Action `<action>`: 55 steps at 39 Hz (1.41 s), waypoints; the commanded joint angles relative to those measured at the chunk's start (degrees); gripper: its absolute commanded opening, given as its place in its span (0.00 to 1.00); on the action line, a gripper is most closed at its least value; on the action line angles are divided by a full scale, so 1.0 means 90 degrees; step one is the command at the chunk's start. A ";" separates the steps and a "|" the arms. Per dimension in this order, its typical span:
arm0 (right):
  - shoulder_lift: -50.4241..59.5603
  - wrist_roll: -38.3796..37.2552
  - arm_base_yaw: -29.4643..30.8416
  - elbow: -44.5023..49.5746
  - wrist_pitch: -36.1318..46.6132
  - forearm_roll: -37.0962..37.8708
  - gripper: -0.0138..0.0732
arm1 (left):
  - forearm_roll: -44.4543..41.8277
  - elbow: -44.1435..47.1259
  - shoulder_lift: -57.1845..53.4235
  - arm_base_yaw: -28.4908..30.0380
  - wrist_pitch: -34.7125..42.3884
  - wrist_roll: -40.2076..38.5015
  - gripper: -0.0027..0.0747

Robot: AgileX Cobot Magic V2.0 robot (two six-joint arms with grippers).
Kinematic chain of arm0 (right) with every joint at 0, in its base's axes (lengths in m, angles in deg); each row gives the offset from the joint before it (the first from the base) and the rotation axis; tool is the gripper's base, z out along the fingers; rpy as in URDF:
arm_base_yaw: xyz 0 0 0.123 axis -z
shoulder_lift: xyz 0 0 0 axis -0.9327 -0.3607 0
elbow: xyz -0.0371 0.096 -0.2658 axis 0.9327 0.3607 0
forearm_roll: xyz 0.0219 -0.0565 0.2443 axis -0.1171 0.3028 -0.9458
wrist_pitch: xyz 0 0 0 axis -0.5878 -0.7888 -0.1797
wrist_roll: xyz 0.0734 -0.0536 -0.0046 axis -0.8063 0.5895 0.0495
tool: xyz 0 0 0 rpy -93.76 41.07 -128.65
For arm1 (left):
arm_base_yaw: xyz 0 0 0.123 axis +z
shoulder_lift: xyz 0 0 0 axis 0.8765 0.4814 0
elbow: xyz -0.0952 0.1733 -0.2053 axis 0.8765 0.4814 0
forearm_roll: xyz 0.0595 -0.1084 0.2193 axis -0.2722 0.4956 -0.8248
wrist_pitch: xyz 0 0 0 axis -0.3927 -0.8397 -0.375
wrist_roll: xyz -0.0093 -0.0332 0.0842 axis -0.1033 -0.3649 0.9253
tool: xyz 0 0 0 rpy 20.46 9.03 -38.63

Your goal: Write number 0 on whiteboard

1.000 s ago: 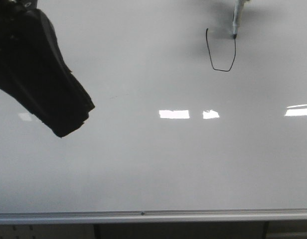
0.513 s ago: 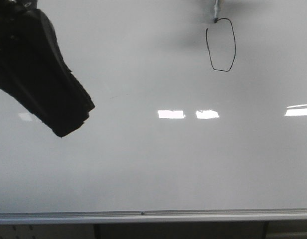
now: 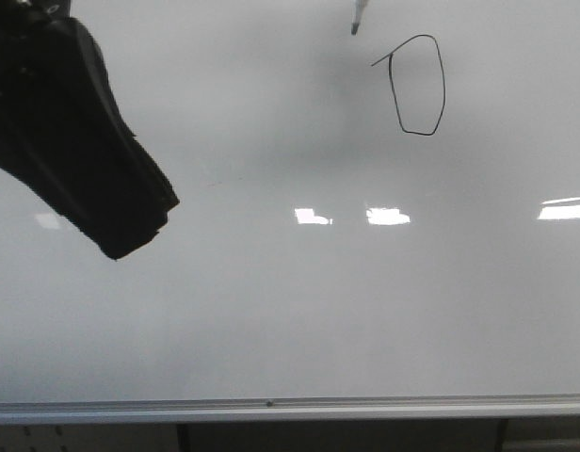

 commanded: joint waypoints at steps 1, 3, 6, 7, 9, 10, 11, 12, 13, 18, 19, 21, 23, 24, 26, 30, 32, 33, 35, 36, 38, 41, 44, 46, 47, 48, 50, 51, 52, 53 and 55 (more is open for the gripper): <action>0.0442 0.0229 0.0002 -0.0196 -0.0202 -0.0325 0.09 | 0.0346 -0.0193 -0.0181 -0.0038 0.0046 0.0011 0.01; 0.0487 0.0296 0.0002 -0.0182 -0.0416 -0.0428 0.09 | 0.0361 -0.0193 -0.0181 -0.0038 0.0046 0.0011 0.01; 0.0603 0.0436 0.0002 -0.0052 -0.0703 -0.0735 0.09 | 0.0478 -0.0193 -0.0181 -0.0038 0.0091 0.0011 0.01; 0.0692 0.0524 0.0002 0.0095 -0.0743 -0.0875 0.09 | 0.0527 -0.0193 -0.0181 -0.0038 0.0140 0.0011 0.01; 0.0896 0.0694 0.0002 0.0451 -0.0741 -0.1174 0.09 | 0.0571 -0.0193 -0.0181 -0.0038 0.0207 0.0011 0.02; 0.1021 0.0760 0.0002 0.0618 -0.0732 -0.1315 0.09 | 0.0618 -0.0193 -0.0181 -0.0038 0.0207 0.0011 0.03; 0.1120 0.0818 0.0002 0.0862 -0.0723 -0.1409 0.09 | 0.0650 -0.0193 -0.0181 -0.0038 0.0207 0.0011 0.06; 0.1256 0.0884 0.0002 0.1059 -0.0708 -0.1520 0.09 | 0.0680 -0.0202 -0.0181 -0.0038 0.0207 0.0011 0.09; 0.1394 0.0943 0.0002 0.1418 -0.0676 -0.1612 0.09 | 0.0737 -0.0202 -0.0181 -0.0038 0.0207 0.0011 0.15; 0.2074 0.1277 0.0002 0.2975 -0.0363 -0.2098 0.09 | 0.1095 -0.0202 -0.0181 -0.0038 0.0207 0.0011 0.54; 0.2207 0.1386 0.0002 0.3228 -0.0295 -0.2262 0.09 | 0.1144 -0.0202 -0.0181 -0.0038 0.0207 0.0011 0.62; 0.2438 0.1676 0.0002 0.3942 -0.0096 -0.2633 0.09 | 0.1264 -0.0202 -0.0181 -0.0038 0.0207 0.0011 0.81; 0.2614 0.1992 0.0002 0.4472 0.0021 -0.3033 0.09 | 0.1360 -0.0202 -0.0181 -0.0038 0.0207 0.0011 0.91; 0.2674 0.2138 0.0002 0.4644 0.0048 -0.3242 0.09 | 0.1375 -0.0202 -0.0181 -0.0038 0.0207 0.0064 0.93; 0.2744 0.2430 0.0002 0.5008 0.0062 -0.3687 0.09 | 0.1488 -0.0202 -0.0181 -0.0038 0.0196 0.0293 0.94; 0.2753 0.2978 -0.0028 0.5421 0.0044 -0.4439 0.09 | 0.1856 -0.0202 -0.0181 -0.0038 0.0051 0.0680 0.89; 0.2753 0.3165 -0.0055 0.5527 0.0050 -0.4752 0.09 | 0.2098 -0.0202 -0.0181 -0.0038 -0.0157 0.0897 0.86; 0.2753 0.3250 -0.0073 0.5541 0.0050 -0.4848 0.09 | 0.2202 -0.0202 -0.0181 -0.0038 -0.0216 0.0960 0.84; 0.2753 0.3343 -0.0104 0.5548 0.0044 -0.5050 0.09 | 0.2342 -0.0202 -0.0181 -0.0038 -0.0344 0.1013 0.81; 0.2753 0.3383 -0.0127 0.5548 0.0038 -0.5161 0.09 | 0.2361 -0.0202 -0.0181 -0.0038 -0.0346 0.1013 0.79; 0.2753 0.3488 -0.0162 0.5548 0.0019 -0.5323 0.09 | 0.2361 -0.0202 -0.0181 -0.0038 -0.0346 0.1013 0.75; 0.2753 0.3531 -0.0216 0.5548 -0.0021 -0.5405 0.09 | 0.2361 -0.0202 -0.0181 -0.0038 -0.0335 0.1013 0.70; 0.2753 0.3531 -0.0213 0.5548 -0.0076 -0.5405 0.09 | 0.2386 -0.0202 -0.0181 -0.0038 -0.0335 0.1013 0.65; 0.2753 0.3531 -0.0218 0.5548 -0.0090 -0.5411 0.09 | 0.2399 -0.0202 -0.0181 -0.0038 -0.0335 0.1013 0.61; 0.2753 0.3531 -0.0218 0.5548 -0.0098 -0.5440 0.09 | 0.2413 -0.0202 -0.0181 -0.0038 -0.0335 0.1013 0.58; 0.2753 0.3531 -0.0218 0.5548 -0.0107 -0.5457 0.09 | 0.2413 -0.0202 -0.0181 -0.0038 -0.0335 0.1013 0.57; 0.2753 0.3556 -0.0218 0.5548 -0.0133 -0.5516 0.09 | 0.2424 -0.0202 -0.0181 -0.0038 -0.0335 0.1013 0.53; 0.2753 0.3589 -0.0218 0.5548 -0.0150 -0.5561 0.09 | 0.2424 -0.0202 -0.0181 -0.0038 -0.0335 0.1013 0.50; 0.2753 0.3624 -0.0218 0.5548 -0.0165 -0.5590 0.09 | 0.2424 -0.0202 -0.0181 -0.0038 -0.0335 0.1013 0.47; 0.2753 0.3637 -0.0218 0.5548 -0.0183 -0.5625 0.09 | 0.2424 -0.0202 -0.0181 -0.0038 -0.0335 0.1025 0.44; 0.2753 0.3653 -0.0218 0.5548 -0.0202 -0.5656 0.09 | 0.2424 -0.0202 -0.0181 -0.0038 -0.0335 0.1037 0.38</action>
